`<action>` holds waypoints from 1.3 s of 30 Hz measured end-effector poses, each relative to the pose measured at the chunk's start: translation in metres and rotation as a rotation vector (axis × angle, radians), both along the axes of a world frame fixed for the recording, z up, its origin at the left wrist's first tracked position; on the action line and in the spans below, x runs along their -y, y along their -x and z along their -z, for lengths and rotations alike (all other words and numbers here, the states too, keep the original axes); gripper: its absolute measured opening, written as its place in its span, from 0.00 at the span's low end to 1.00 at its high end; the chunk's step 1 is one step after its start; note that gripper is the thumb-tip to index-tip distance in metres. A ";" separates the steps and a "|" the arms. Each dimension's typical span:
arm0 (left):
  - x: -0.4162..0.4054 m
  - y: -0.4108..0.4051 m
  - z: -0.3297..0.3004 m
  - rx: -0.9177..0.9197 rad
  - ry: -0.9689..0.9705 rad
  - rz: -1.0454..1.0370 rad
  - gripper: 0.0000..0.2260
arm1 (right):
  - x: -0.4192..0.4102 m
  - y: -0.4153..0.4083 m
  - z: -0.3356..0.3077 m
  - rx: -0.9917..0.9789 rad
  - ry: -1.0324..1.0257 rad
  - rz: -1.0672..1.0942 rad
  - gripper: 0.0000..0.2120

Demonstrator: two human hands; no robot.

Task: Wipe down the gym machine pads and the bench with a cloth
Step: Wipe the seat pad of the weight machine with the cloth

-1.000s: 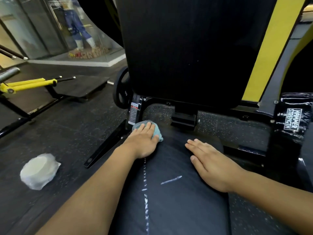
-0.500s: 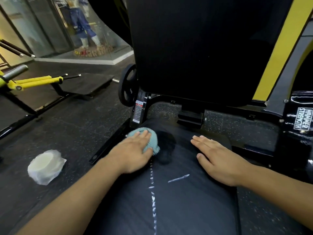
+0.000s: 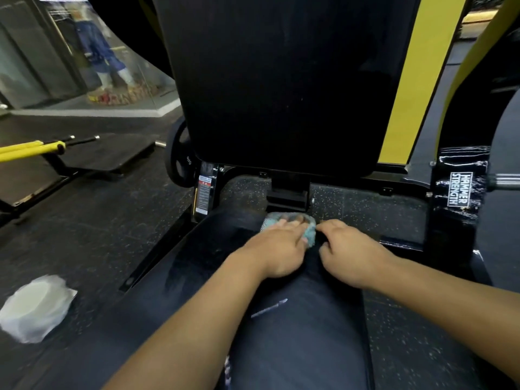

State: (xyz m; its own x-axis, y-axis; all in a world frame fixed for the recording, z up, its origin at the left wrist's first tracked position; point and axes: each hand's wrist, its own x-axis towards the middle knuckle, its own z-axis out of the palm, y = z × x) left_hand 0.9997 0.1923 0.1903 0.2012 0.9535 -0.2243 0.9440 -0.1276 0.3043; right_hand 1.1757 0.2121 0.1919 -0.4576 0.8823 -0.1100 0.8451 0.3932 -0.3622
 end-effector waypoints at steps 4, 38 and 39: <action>0.025 0.039 0.004 -0.030 -0.039 0.048 0.26 | -0.006 0.003 -0.005 0.030 0.009 -0.013 0.26; 0.044 0.071 -0.013 -0.132 -0.092 -0.032 0.25 | 0.023 0.007 -0.001 -0.059 0.067 -0.238 0.24; 0.041 0.081 -0.015 -0.136 -0.079 -0.083 0.25 | 0.024 0.007 -0.001 -0.031 0.080 -0.249 0.25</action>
State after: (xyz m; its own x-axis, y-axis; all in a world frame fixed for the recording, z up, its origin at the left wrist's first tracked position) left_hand 0.9184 0.1514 0.2053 0.0937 0.9814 -0.1676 0.9840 -0.0657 0.1654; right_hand 1.1691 0.1882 0.1926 -0.6641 0.7309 -0.1573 0.7136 0.5568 -0.4251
